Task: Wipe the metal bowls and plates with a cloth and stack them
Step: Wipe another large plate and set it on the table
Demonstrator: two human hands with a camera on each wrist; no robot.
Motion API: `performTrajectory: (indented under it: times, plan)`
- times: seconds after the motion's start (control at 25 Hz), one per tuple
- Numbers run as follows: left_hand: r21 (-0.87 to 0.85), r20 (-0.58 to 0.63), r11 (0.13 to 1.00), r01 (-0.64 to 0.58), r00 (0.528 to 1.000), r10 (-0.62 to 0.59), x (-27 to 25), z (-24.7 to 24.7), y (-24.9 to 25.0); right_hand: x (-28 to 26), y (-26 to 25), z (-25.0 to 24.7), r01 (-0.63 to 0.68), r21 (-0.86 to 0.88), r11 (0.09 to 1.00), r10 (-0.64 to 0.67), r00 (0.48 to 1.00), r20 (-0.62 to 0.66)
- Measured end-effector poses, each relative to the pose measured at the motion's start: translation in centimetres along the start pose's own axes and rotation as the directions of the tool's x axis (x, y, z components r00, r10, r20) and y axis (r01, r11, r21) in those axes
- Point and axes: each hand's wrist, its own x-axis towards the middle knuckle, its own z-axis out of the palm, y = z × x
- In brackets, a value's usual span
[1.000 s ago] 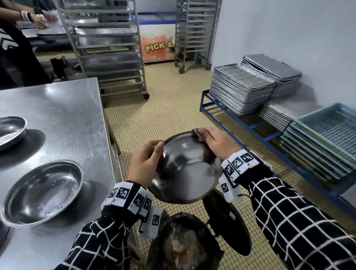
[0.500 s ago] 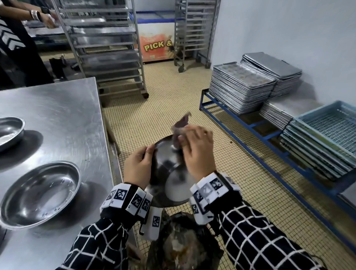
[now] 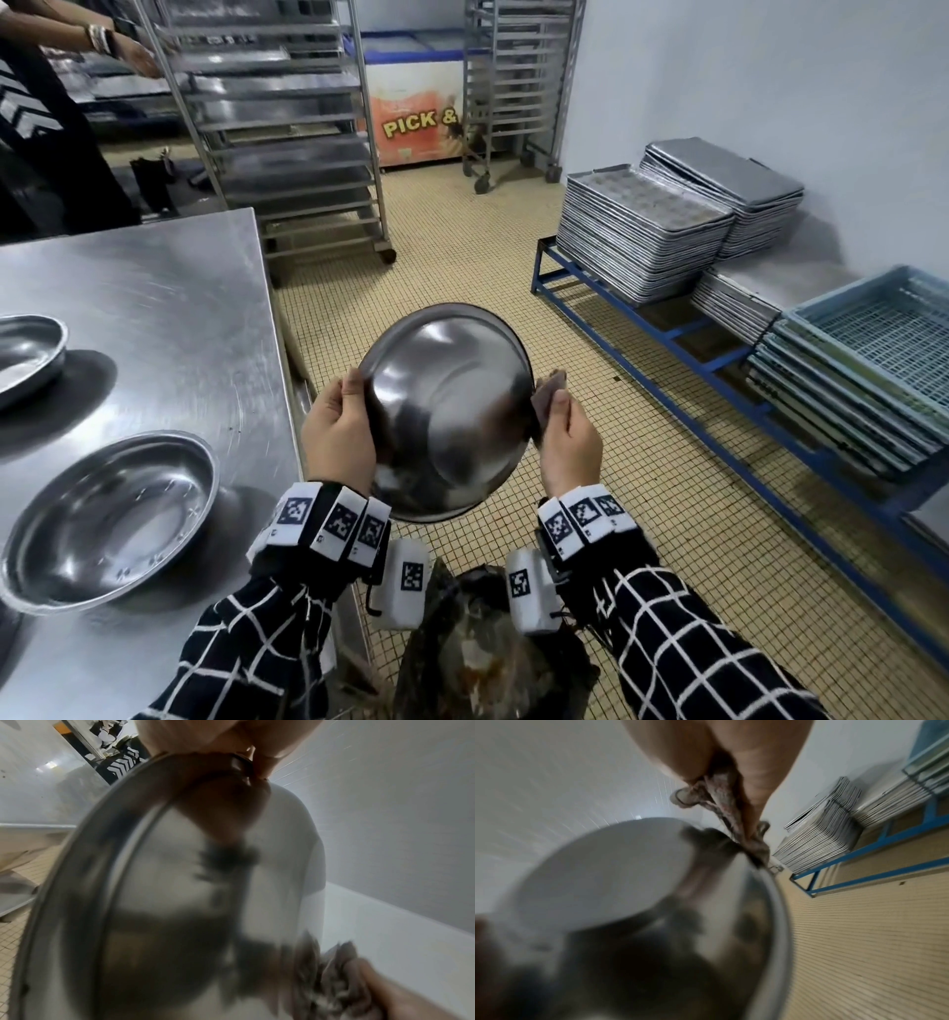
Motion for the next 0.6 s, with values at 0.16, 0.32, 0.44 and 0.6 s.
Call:
performTrajectory:
  times: [0.16, 0.32, 0.44, 0.6]
  plan:
    - [0.077, 0.019, 0.997, -0.033, 0.999, 0.031, -0.4, 0.5, 0.1, -3.1, -3.4, 2.7, 0.586, -0.138, 0.798, -0.569, 0.809, 0.145]
    - [0.177, 0.037, 0.972, -0.153, 0.988, 0.149, -0.4, 0.4, 1.0, -2.6, -5.3, 4.4, 0.677, -0.418, 0.606, -0.598, 0.734, 0.321]
    - [0.151, 0.035, 0.975, -0.162, 0.987, 0.158, -0.4, -0.3, 1.3, -0.8, -5.5, 3.5, 0.522, -0.304, 0.797, -0.444, 0.848, 0.291]
    - [0.021, 0.014, 0.996, -0.084, 0.996, 0.084, -0.1, -1.0, 1.0, 1.7, -1.9, 2.4, -0.037, -0.021, 0.999, 0.042, 0.959, 0.280]
